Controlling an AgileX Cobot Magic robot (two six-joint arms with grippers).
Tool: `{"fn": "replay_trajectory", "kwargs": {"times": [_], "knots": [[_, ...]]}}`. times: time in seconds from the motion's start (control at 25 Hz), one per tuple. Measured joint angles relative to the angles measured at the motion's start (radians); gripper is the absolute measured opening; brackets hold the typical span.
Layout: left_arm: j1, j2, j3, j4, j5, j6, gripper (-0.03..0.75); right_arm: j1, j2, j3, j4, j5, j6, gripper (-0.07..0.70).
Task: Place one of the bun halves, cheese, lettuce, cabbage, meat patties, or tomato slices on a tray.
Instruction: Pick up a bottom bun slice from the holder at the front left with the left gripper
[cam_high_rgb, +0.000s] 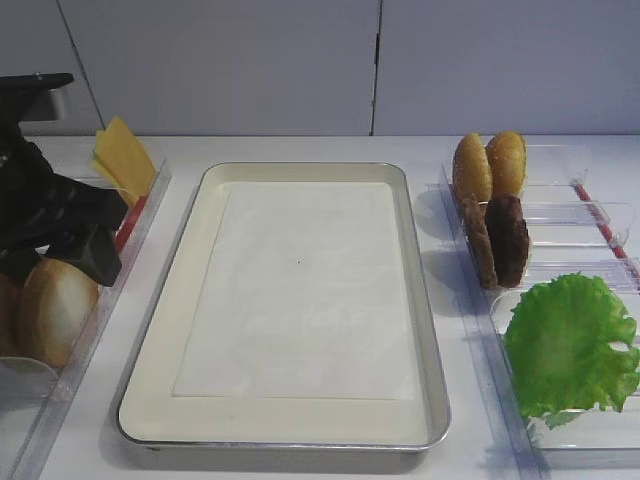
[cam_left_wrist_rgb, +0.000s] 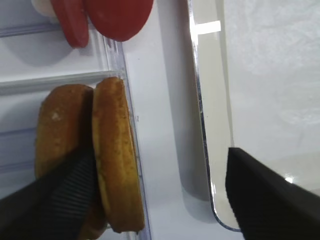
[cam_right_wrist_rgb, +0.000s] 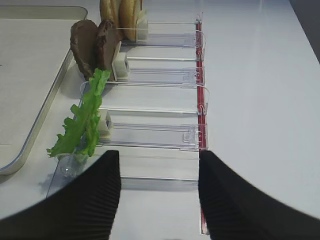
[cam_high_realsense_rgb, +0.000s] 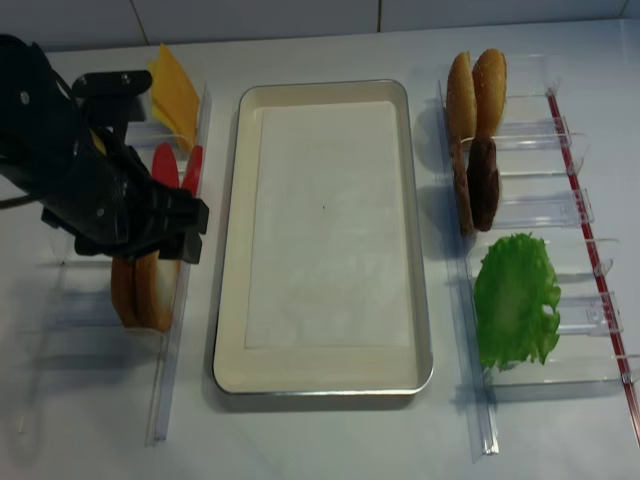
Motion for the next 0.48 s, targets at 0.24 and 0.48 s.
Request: {"fn": "replay_trajectory", "kwargs": {"times": [0.24, 0.48], "knots": [[0.000, 0.036, 0.000, -0.004, 0.008, 0.006, 0.518, 0.000, 0.000, 0.000, 0.000, 0.000, 0.000, 0.401], [0.000, 0.039, 0.000, -0.006, 0.010, 0.017, 0.464, 0.000, 0.000, 0.000, 0.000, 0.000, 0.000, 0.401]]}}
